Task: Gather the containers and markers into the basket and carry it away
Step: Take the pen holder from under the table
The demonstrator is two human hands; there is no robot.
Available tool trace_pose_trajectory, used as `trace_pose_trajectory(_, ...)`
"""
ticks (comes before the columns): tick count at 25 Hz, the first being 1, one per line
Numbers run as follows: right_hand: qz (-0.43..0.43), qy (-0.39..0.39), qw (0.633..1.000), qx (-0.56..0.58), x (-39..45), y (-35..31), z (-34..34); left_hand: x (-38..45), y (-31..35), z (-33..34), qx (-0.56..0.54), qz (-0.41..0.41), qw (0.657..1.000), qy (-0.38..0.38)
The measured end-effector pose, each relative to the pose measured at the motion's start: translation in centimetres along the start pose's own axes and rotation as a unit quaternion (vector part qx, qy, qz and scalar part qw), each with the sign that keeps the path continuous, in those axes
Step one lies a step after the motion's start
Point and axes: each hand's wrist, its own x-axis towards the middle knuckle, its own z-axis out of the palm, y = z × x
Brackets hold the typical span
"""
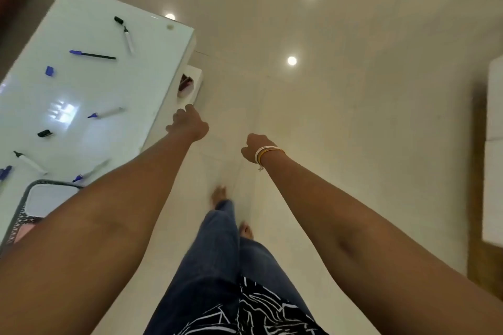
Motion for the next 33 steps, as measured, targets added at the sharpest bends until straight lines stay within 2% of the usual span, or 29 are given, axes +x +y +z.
trace_pose_trajectory(8, -0.062, -0.039, 0.992, -0.104, 13.1, -5.9, -8.2, 10.8, -0.9, -4.9, -0.056, -0.101, 0.993, 0.001)
trace_pose_trajectory(13, -0.118, -0.086, 0.976, -0.164, 17.3, -10.7, -10.7, 13.6, -2.3, -7.7, -0.108, -0.176, 0.978, 0.022)
trace_pose_trajectory(18, -0.185, -0.116, 0.947, -0.237, 21.6, -13.5, -11.4, 15.3, -1.9, -7.0, -0.169, -0.243, 0.954, 0.052)
trace_pose_trajectory(21, -0.218, -0.126, 0.93, -0.267, 25.2, -13.7, -10.6, 17.2, -1.2, -4.6, -0.19, -0.267, 0.942, 0.072)
trace_pose_trajectory(24, -0.236, -0.118, 0.932, -0.248, 29.7, -12.9, -8.1, 20.1, -0.1, -0.9, -0.192, -0.257, 0.943, 0.089)
trace_pose_trajectory(26, -0.233, -0.123, 0.939, -0.222, 33.4, -12.3, -5.6, 22.4, -0.1, 2.0, -0.152, -0.254, 0.949, 0.112)
trace_pose_trajectory(28, -0.221, -0.134, 0.942, -0.216, 37.5, -11.6, -2.8, 25.2, -1.3, 5.2, -0.067, -0.255, 0.953, 0.147)
trace_pose_trajectory(30, -0.202, -0.136, 0.947, -0.21, 42.4, -11.2, 0.1, 28.4, -3.2, 8.5, -0.014, -0.263, 0.944, 0.196)
trace_pose_trajectory(33, -0.161, -0.131, 0.964, -0.168, 49.2, -11.3, 4.2, 32.2, -5.2, 13.2, -0.003, -0.252, 0.927, 0.277)
